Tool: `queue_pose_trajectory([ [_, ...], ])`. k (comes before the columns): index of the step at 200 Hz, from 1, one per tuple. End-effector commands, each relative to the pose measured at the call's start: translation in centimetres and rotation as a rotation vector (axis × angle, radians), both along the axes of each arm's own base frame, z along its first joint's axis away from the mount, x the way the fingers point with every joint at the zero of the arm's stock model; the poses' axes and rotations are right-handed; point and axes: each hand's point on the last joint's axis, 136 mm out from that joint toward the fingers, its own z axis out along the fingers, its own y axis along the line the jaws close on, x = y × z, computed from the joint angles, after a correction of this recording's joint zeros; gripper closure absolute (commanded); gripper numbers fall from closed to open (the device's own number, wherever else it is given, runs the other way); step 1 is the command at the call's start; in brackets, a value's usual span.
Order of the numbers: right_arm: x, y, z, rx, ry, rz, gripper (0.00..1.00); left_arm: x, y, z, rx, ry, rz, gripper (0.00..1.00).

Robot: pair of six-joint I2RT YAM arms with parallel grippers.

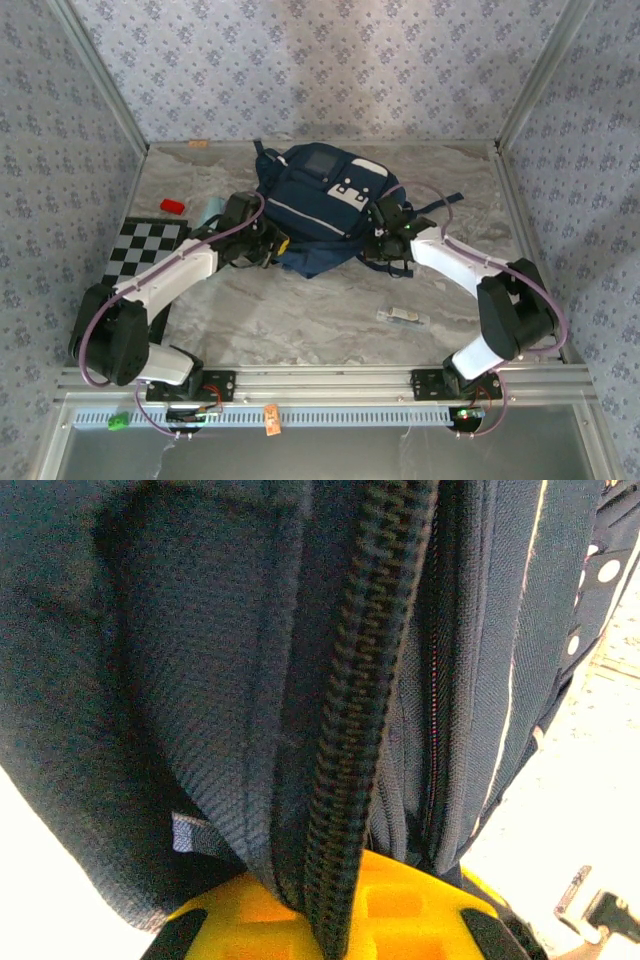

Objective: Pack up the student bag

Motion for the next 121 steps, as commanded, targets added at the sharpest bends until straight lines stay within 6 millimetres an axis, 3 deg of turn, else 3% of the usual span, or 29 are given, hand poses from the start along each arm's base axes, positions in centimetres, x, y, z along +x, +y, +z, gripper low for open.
queue_pose_trajectory([
  [1, 1.2, -4.5, -1.3, -0.135, 0.009, -0.074, 1.0, 0.8, 3.0, 0.8, 0.069, -0.049, 0.058, 1.0],
  [40, 4.0, -6.6, -1.7, -0.145, -0.002, -0.133, 1.0, 0.9, 4.1, 1.3, 0.078, -0.058, 0.077, 1.0],
  [83, 5.5, -9.1, -1.6, -0.143, -0.002, -0.205, 1.0, 0.9, 5.1, 1.3, 0.086, -0.058, 0.084, 1.0],
  [100, 5.7, -7.7, -0.7, -0.083, -0.015, -0.152, 1.0, 1.2, 5.2, 1.7, 0.091, -0.072, 0.081, 1.0],
  [121, 4.0, -4.6, 0.3, -0.046, -0.013, -0.059, 1.0, 1.8, 4.0, 2.3, 0.07, -0.097, 0.024, 1.0],
])
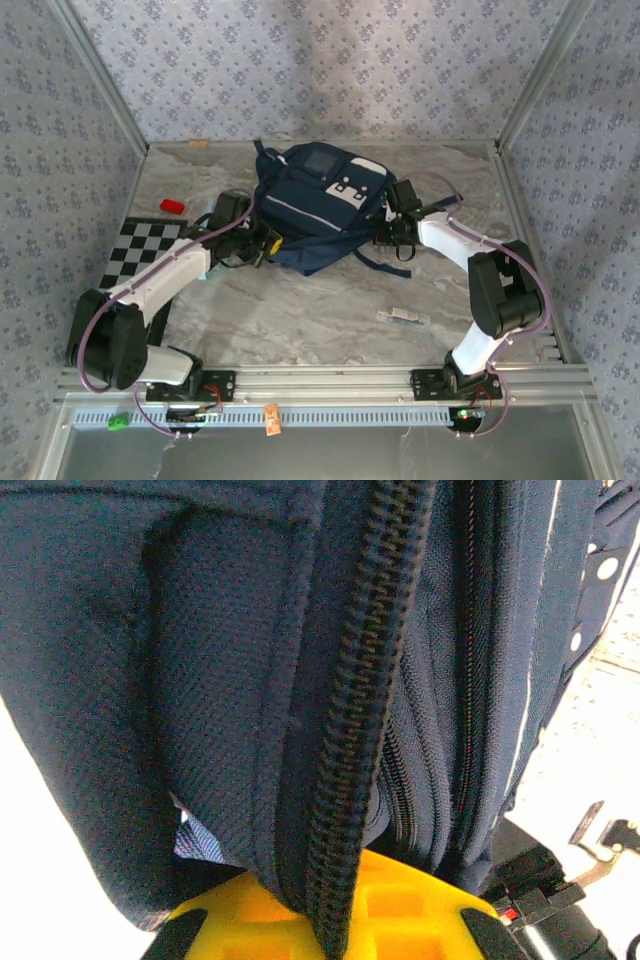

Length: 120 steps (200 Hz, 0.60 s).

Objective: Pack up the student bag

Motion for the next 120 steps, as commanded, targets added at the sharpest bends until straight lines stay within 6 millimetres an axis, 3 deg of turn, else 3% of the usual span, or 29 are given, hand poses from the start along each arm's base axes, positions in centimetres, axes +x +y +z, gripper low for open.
queue_pose_trajectory([
  [1, -0.5, -2.4, 1.2, -0.109, -0.017, -0.046, 1.0, 1.8, 2.3, 2.0, 0.06, -0.091, 0.041, 1.0],
  [22, -3.2, -1.0, 1.3, -0.064, 0.011, -0.027, 1.0, 2.4, 1.3, 2.5, 0.071, -0.128, -0.033, 1.0],
  [34, -4.9, -0.7, 0.9, -0.021, 0.034, -0.054, 1.0, 2.3, 1.9, 2.0, 0.123, -0.112, -0.061, 1.0],
  [79, -7.3, 0.5, 1.5, 0.017, 0.005, -0.117, 1.0, 3.6, 2.8, 1.2, 0.181, -0.159, -0.132, 0.92],
  [97, -7.4, 0.7, 1.9, -0.001, 0.017, -0.083, 0.87, 3.7, 3.2, 0.8, 0.215, -0.164, -0.18, 0.87],
  [120, -6.9, 1.5, 4.3, 0.041, -0.02, -0.035, 0.67, 3.2, 3.2, 0.9, 0.191, -0.16, -0.198, 0.8],
])
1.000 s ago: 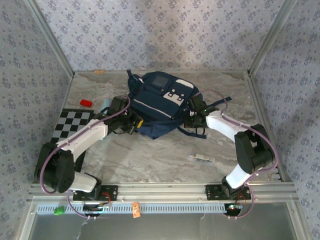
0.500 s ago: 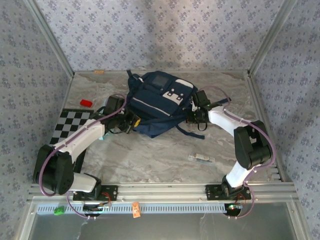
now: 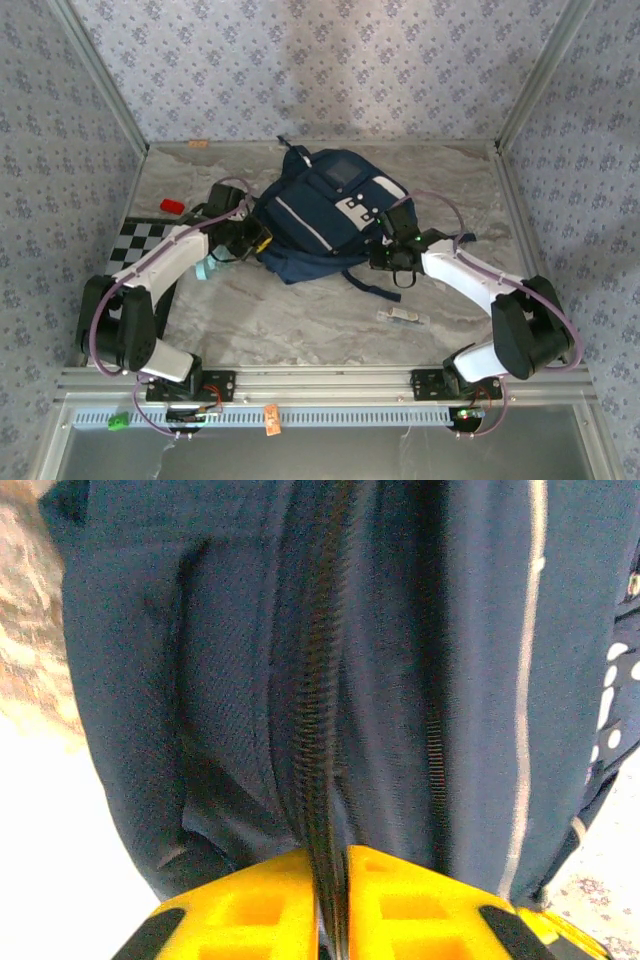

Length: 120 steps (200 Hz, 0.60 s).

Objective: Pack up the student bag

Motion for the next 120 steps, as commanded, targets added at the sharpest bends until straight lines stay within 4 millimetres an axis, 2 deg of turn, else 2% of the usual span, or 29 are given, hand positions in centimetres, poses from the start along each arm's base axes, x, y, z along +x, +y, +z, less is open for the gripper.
queue_pose_trajectory([
  [1, 0.7, -0.4, 3.2, 0.005, -0.051, -0.005, 0.66, 1.3, 0.1, 2.4, 0.0, -0.097, -0.044, 0.79],
  [16, 1.6, -0.1, 5.2, 0.062, -0.072, -0.002, 0.51, 0.7, -0.4, 3.2, -0.043, -0.121, -0.048, 0.7],
  [28, 2.3, 0.1, 6.0, 0.1, -0.053, 0.003, 0.44, 0.2, -0.1, 3.5, -0.043, -0.127, -0.036, 0.64],
  [49, 4.2, 1.0, 6.7, 0.168, -0.036, 0.034, 0.38, -1.2, 0.3, 3.6, -0.014, -0.122, -0.005, 0.58],
  [60, 4.8, 1.9, 6.2, 0.191, 0.002, 0.052, 0.37, -1.9, -0.2, 3.6, -0.001, -0.126, -0.011, 0.54],
  [64, 5.6, 2.5, 7.2, 0.206, -0.015, 0.062, 0.36, -2.1, -0.3, 3.5, 0.007, -0.125, -0.011, 0.53],
  [83, 7.3, 4.2, 6.7, 0.215, 0.006, 0.087, 0.35, -3.0, -1.3, 3.0, 0.048, -0.123, -0.019, 0.48],
  [106, 9.1, 4.9, 5.6, 0.198, 0.032, 0.087, 0.37, -3.5, -3.1, 2.5, 0.05, -0.13, -0.026, 0.46],
  [120, 9.3, 5.3, 4.5, 0.176, 0.067, 0.109, 0.37, -3.8, -4.2, 1.9, 0.067, -0.125, -0.039, 0.45],
])
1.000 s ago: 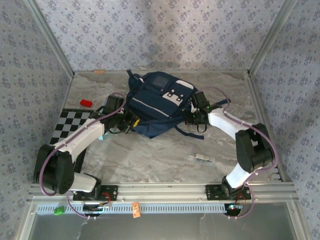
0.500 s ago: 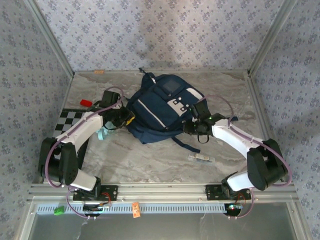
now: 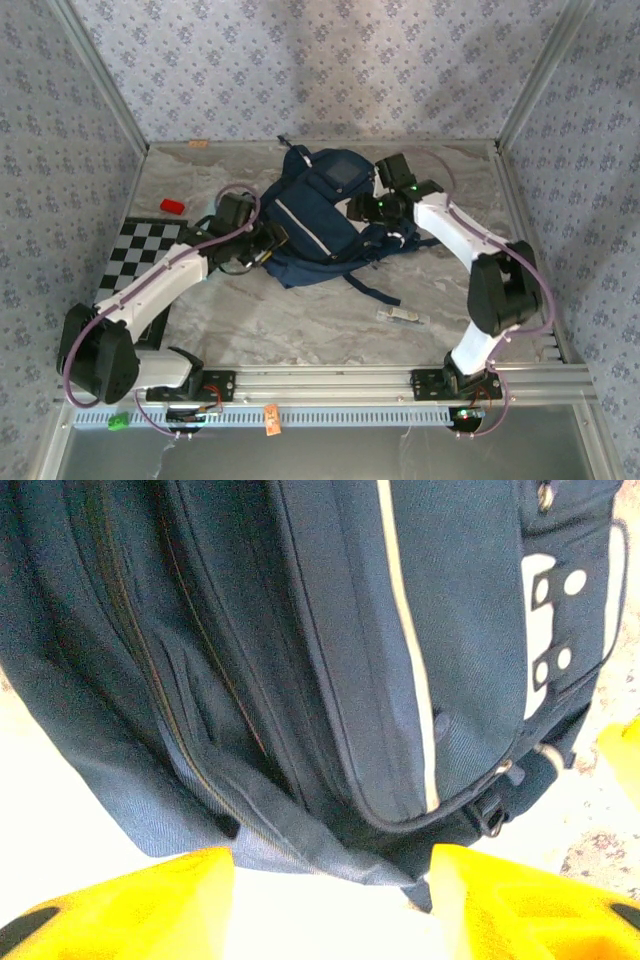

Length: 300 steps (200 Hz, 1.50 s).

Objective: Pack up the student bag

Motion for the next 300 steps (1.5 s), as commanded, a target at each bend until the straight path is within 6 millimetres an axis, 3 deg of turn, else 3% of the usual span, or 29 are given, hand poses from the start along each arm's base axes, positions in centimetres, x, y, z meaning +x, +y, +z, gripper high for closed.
queue_pose_trajectory([
  [1, -0.1, 0.8, -1.2, -0.024, 0.062, 0.055, 0.37, 0.3, -0.8, -0.8, 0.035, -0.008, 0.039, 0.45],
  [23, 0.3, 0.7, -2.7, -0.069, 0.086, 0.074, 0.37, 0.1, -2.1, -2.0, 0.052, 0.029, 0.014, 0.45],
  [45, 0.3, 2.5, -3.1, -0.032, 0.081, 0.165, 0.42, -0.2, -3.0, -2.8, 0.066, 0.032, 0.009, 0.46],
  [93, -0.4, 4.7, -5.3, -0.009, 0.145, 0.251, 0.47, -2.8, -2.0, -7.0, 0.135, 0.142, 0.004, 0.58],
  [120, -1.2, 5.7, -5.7, -0.04, 0.142, 0.312, 0.57, -4.7, -0.8, -9.7, 0.169, 0.207, 0.0, 0.64],
  [161, -0.9, 5.1, -5.3, -0.029, 0.151, 0.279, 0.86, -5.6, -0.2, -11.7, 0.203, 0.244, -0.015, 0.71],
  [173, -0.5, 4.8, -4.5, -0.006, 0.134, 0.247, 1.0, -5.1, -0.6, -11.6, 0.19, 0.235, -0.018, 0.71],
  [223, 1.0, 4.2, 2.0, 0.239, 0.037, 0.149, 1.0, -2.2, -1.1, -10.6, 0.205, 0.196, -0.03, 0.71],
  [249, 1.1, 3.1, 4.7, 0.327, 0.004, 0.089, 1.0, 0.8, -1.0, -8.8, 0.186, 0.119, -0.028, 0.68],
  [272, 1.2, 2.5, 6.6, 0.452, 0.008, 0.015, 1.0, 4.4, -2.1, -6.4, 0.152, 0.01, -0.105, 0.58],
  [300, 1.9, 1.8, 8.2, 0.515, -0.04, -0.098, 1.0, 8.3, -1.2, -3.9, 0.197, -0.111, -0.128, 0.52],
])
